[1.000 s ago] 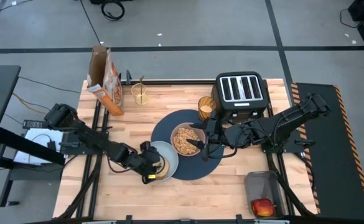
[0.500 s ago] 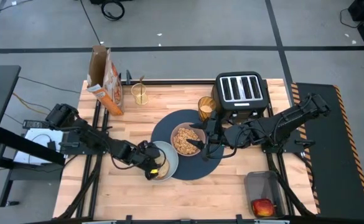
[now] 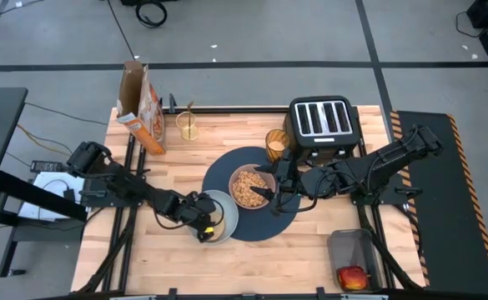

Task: Arrange a breakfast setting
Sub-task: Put the toasted bagel on the blue plate

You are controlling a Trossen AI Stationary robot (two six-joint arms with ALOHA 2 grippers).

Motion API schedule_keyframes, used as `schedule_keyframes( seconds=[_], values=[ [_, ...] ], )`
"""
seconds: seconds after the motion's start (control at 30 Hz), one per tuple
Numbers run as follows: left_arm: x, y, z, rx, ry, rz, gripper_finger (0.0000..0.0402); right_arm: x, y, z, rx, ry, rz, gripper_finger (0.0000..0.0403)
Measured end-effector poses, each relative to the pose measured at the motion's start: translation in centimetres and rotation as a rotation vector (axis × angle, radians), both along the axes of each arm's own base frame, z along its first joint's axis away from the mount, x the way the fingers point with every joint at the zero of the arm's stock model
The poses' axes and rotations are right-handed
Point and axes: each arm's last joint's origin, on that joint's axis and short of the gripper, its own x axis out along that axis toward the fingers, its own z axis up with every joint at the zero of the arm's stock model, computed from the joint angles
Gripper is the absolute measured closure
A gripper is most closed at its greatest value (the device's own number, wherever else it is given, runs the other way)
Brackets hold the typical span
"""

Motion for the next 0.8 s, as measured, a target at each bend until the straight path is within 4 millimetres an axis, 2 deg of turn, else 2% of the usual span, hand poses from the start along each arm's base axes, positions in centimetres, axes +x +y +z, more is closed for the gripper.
schedule_keyframes(
  seconds=[0.13,0.33,0.43,0.63,0.8],
  values=[
    [-0.1,0.0,0.0,-0.011,0.005,0.009,0.0192,0.0,0.0,0.0,0.000,0.000,0.000,0.0119],
    [0.0,0.0,0.1,-0.054,0.010,0.044,0.0265,0.0,0.0,0.0,0.000,-0.001,0.000,0.0119],
    [0.2,-0.1,0.9,-0.064,0.009,0.052,0.0288,0.0,0.0,0.0,0.001,-0.004,0.000,0.0119],
    [0.3,1.6,2.8,-0.032,0.031,0.106,0.0298,0.0,0.0,0.0,0.004,-0.002,-0.001,0.0119],
    [0.2,3.0,2.6,-0.029,0.091,0.154,0.0299,0.0,0.0,0.0,0.003,0.002,-0.001,0.0119]
  ],
)
